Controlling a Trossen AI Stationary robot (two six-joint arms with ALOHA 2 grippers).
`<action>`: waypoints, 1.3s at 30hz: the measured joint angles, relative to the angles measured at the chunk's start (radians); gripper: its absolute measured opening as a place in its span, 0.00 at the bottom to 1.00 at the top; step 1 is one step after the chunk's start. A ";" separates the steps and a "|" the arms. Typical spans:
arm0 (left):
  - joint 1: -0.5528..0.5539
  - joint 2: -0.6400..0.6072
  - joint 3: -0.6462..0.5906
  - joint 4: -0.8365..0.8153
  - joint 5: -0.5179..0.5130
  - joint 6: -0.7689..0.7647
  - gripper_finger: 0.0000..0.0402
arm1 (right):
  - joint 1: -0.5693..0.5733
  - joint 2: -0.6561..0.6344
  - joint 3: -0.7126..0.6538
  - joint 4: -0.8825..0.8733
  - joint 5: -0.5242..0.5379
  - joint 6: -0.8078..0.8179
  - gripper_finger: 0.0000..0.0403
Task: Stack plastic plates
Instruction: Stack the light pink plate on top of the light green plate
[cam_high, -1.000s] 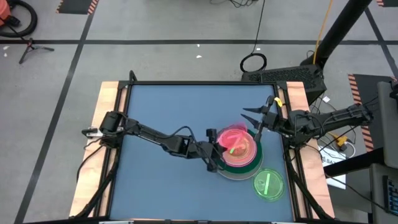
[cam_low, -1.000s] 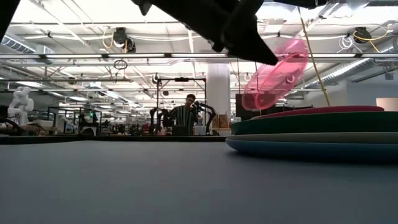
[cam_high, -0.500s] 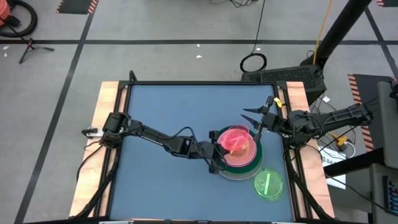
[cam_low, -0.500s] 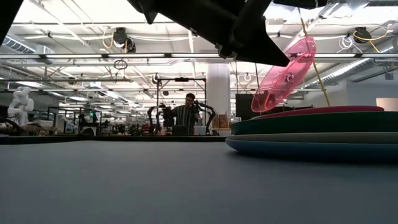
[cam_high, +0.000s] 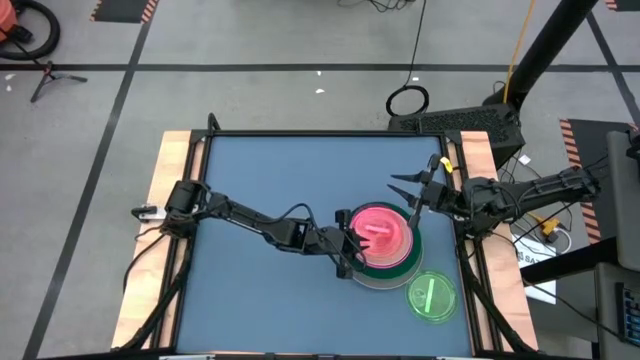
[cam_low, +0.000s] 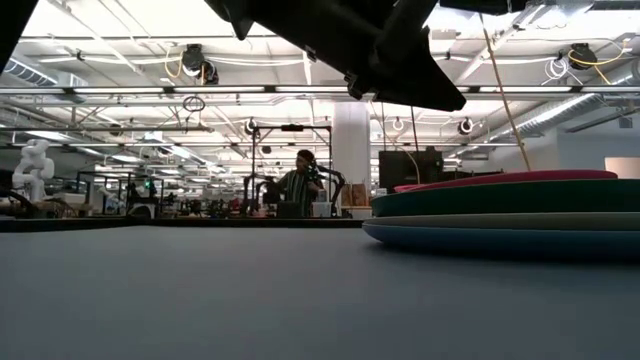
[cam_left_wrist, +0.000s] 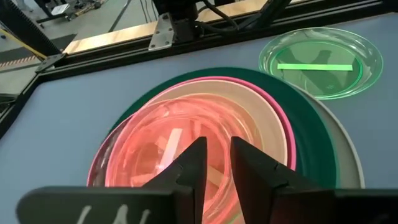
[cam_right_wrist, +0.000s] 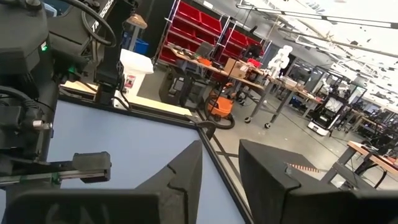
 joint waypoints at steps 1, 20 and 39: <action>0.000 0.000 0.000 0.000 0.000 0.000 0.20 | 0.000 0.000 0.000 -0.003 0.000 0.000 0.24; 0.116 -0.002 -0.001 -0.296 -0.177 -0.036 0.20 | 0.000 0.000 -0.001 -0.022 0.000 0.000 0.24; 0.152 0.030 -0.001 -0.226 -0.078 -0.064 0.20 | -0.011 0.000 0.000 -0.049 0.008 -0.027 0.24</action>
